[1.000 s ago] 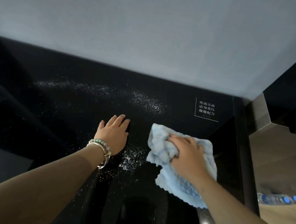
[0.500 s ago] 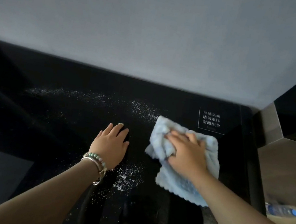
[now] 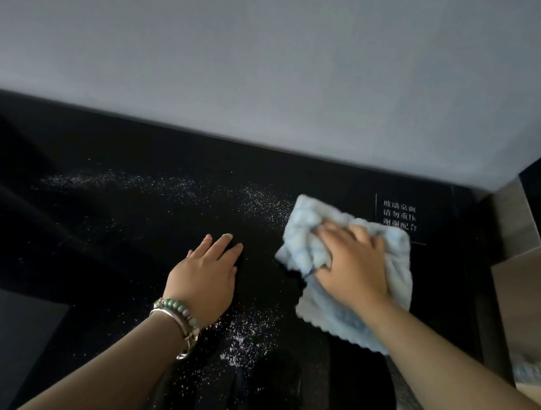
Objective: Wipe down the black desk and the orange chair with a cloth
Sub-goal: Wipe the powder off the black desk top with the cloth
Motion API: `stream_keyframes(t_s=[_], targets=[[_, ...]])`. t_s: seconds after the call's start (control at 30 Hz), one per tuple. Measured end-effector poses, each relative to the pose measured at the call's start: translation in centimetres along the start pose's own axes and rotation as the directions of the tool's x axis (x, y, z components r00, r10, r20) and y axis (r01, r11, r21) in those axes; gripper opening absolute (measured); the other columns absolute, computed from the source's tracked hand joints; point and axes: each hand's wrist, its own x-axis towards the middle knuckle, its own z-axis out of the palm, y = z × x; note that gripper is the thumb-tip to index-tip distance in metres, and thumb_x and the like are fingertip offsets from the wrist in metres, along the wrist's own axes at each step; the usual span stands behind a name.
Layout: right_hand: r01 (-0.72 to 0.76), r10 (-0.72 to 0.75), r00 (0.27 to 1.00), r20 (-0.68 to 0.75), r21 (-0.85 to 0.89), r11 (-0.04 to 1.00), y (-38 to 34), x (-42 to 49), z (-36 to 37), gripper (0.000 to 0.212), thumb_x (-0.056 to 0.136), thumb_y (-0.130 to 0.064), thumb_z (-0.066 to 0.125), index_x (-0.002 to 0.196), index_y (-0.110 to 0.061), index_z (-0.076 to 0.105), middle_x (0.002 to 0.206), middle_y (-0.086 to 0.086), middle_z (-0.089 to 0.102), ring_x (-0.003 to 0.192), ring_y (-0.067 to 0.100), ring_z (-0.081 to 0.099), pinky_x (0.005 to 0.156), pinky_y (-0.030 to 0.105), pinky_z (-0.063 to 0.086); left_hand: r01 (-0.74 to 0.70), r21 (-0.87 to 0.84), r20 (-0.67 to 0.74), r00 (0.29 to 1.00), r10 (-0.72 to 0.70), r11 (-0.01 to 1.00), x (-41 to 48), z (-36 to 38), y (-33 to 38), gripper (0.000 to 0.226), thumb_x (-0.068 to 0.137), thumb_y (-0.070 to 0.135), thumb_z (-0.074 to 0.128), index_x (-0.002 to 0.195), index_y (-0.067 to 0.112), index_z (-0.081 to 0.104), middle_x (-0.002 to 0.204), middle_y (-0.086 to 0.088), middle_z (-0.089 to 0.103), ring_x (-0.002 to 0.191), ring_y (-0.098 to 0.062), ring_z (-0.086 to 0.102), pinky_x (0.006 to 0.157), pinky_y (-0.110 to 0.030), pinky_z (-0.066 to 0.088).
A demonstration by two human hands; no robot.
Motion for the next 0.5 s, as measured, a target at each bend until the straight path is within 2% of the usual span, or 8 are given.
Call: stream_keyframes(t_s=[0.03, 0.1, 0.2, 0.23, 0.27, 0.37, 0.43, 0.5], targets=[[-0.087, 0.080, 0.994, -0.069, -0.105, 0.991, 0.5, -0.5, 0.3, 0.035, 0.076, -0.047, 0.033, 0.100, -0.031, 0.053, 0.106, -0.015, 0.058, 0.101, 0.018, 0.043, 0.076, 0.038, 0.029, 0.005, -0.005, -0.009, 1.000, -0.005, 1.000, -0.1, 0.1, 0.0, 0.045, 0.099, 0.032, 0.024, 0.144, 0.032, 0.021, 0.154, 0.013, 0.011, 0.144, -0.016, 0.007, 0.113, -0.036, 0.027], [-0.251, 0.255, 0.962, -0.098, 0.049, 0.967, 2.0, -1.3, 0.0, 0.035, 0.080, -0.038, 0.048, 0.113, -0.029, 0.055, 0.115, -0.009, 0.059, 0.107, 0.023, 0.046, 0.081, 0.043, 0.033, 0.013, -0.012, -0.027, 1.000, -0.014, 1.000, -0.2, 0.2, 0.0, 0.045, 0.099, 0.032, 0.024, 0.144, 0.033, 0.022, 0.154, 0.014, 0.011, 0.144, -0.015, 0.008, 0.111, -0.035, 0.031], [-0.645, 0.645, 0.748, -0.156, 0.060, 0.762, 5.9, 1.2, -0.8, 0.045, 0.084, -0.035, 0.044, 0.124, -0.016, 0.048, 0.124, 0.008, 0.052, 0.114, 0.033, 0.045, 0.093, 0.053, 0.032, 0.011, -0.007, -0.022, 1.000, -0.011, 1.000, 0.0, -0.2, 0.3, 0.044, 0.099, 0.032, 0.025, 0.143, 0.031, 0.025, 0.154, 0.012, 0.015, 0.143, -0.017, 0.011, 0.108, -0.036, 0.036], [-0.731, 0.728, 0.672, -0.135, 0.033, 0.682, 6.6, 2.1, -1.2, 0.047, 0.084, -0.038, 0.040, 0.125, -0.015, 0.046, 0.126, 0.008, 0.050, 0.115, 0.033, 0.043, 0.095, 0.055, 0.030, 0.017, -0.006, -0.018, 1.000, -0.017, 1.000, 0.1, -0.3, 0.4, 0.044, 0.099, 0.032, 0.026, 0.143, 0.030, 0.027, 0.153, 0.011, 0.017, 0.143, -0.018, 0.013, 0.108, -0.037, 0.036], [-0.755, 0.755, 0.650, -0.086, 0.031, 0.654, 6.8, 3.1, -1.3, 0.047, 0.086, -0.037, 0.041, 0.127, -0.015, 0.045, 0.129, 0.009, 0.048, 0.119, 0.034, 0.040, 0.097, 0.055, 0.029, 0.023, -0.007, -0.019, 1.000, -0.023, 1.000, 0.2, -0.5, 0.5, 0.043, 0.099, 0.032, 0.026, 0.142, 0.030, 0.030, 0.153, 0.011, 0.020, 0.143, -0.018, 0.015, 0.107, -0.037, 0.037], [-0.616, 0.615, 0.788, 0.029, 0.058, 0.786, 4.1, 4.6, -0.8, 0.040, 0.084, -0.033, 0.049, 0.122, -0.021, 0.051, 0.126, 0.005, 0.051, 0.119, 0.030, 0.041, 0.097, 0.050, 0.029, 0.029, -0.036, -0.039, 0.999, -0.031, 0.999, 0.7, -1.1, 0.4, 0.040, 0.100, 0.031, 0.026, 0.139, 0.032, 0.037, 0.150, 0.013, 0.028, 0.141, -0.015, 0.021, 0.103, -0.033, 0.039], [-0.338, 0.338, 0.941, 0.001, 0.007, 0.941, 1.7, 3.9, 0.0, 0.028, 0.078, -0.042, 0.037, 0.099, -0.032, 0.053, 0.105, -0.011, 0.057, 0.104, 0.021, 0.047, 0.082, 0.044, 0.035, 0.023, -0.052, -0.039, 0.999, -0.025, 0.998, 0.6, -1.2, 0.1, 0.040, 0.100, 0.028, 0.026, 0.138, 0.035, 0.037, 0.150, 0.016, 0.027, 0.141, -0.011, 0.021, 0.101, -0.029, 0.038], [-0.128, 0.128, 0.992, -0.010, 0.033, 0.991, 1.0, 2.7, -0.3, 0.029, 0.075, -0.045, 0.026, 0.087, -0.034, 0.051, 0.091, -0.018, 0.056, 0.094, 0.015, 0.047, 0.070, 0.036, 0.033, 0.011, -0.050, -0.030, 0.999, -0.012, 0.999, 0.3, -1.1, -0.1, 0.042, 0.099, 0.027, 0.025, 0.140, 0.037, 0.031, 0.151, 0.018, 0.021, 0.142, -0.009, 0.016, 0.103, -0.028, 0.036]])
